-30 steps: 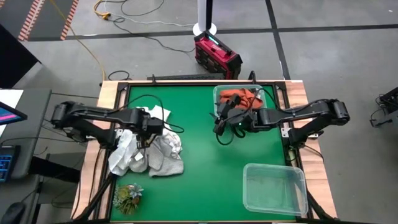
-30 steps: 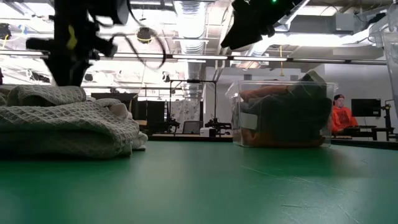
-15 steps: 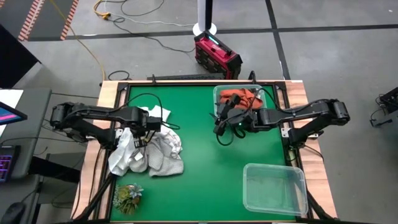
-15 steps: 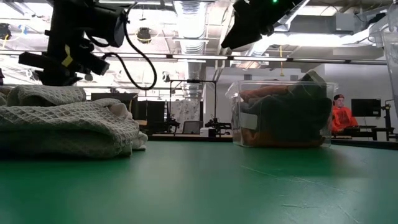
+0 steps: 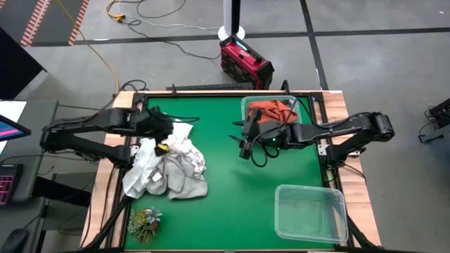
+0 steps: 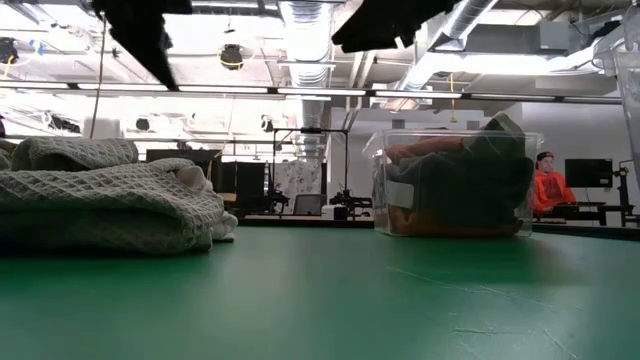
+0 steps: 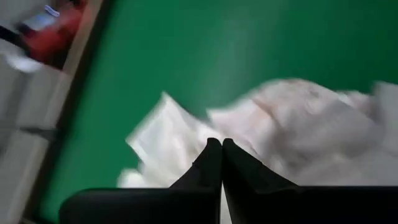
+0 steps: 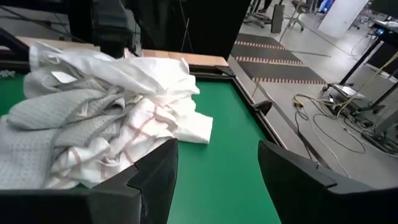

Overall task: Sort towels by color in basket
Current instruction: Put the white towel into the bottom transparent bin

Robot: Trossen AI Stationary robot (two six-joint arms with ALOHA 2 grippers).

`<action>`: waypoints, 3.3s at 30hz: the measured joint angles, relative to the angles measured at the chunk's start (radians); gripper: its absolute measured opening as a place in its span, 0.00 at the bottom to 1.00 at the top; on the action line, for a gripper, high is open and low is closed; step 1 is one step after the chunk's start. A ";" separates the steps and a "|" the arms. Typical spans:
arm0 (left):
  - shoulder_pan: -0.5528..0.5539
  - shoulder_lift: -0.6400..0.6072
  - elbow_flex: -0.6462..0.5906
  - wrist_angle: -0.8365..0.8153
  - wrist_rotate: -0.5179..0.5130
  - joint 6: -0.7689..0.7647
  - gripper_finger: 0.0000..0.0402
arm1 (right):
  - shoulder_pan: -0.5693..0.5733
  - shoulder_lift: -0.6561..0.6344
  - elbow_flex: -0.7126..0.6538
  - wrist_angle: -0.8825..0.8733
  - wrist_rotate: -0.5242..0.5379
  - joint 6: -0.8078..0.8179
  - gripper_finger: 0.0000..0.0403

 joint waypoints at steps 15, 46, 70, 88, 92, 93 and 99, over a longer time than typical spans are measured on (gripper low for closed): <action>0.009 0.209 0.003 -0.350 0.034 -0.284 0.34 | -0.062 -0.005 0.000 -0.003 0.003 -0.040 0.63; 0.257 0.177 -0.368 -0.223 0.144 -0.240 0.59 | -0.126 -0.008 0.000 -0.101 -0.008 -0.019 0.63; 0.253 0.056 -0.057 -0.116 0.097 -0.112 0.00 | -0.128 -0.001 0.000 -0.060 -0.059 -0.031 0.63; 0.171 0.046 0.100 0.570 0.284 0.122 0.00 | -0.067 0.114 -0.026 0.551 -0.244 -0.290 0.63; 0.155 0.079 0.100 0.699 0.375 0.147 0.00 | -0.078 0.131 -0.001 0.554 -0.292 -0.286 0.63; 0.150 0.089 0.100 0.724 0.394 0.151 0.00 | -0.082 0.140 0.008 0.556 -0.298 -0.286 0.63; 0.121 0.149 0.100 0.880 0.546 0.165 0.00 | -0.094 0.233 0.066 0.555 -0.304 -0.285 0.63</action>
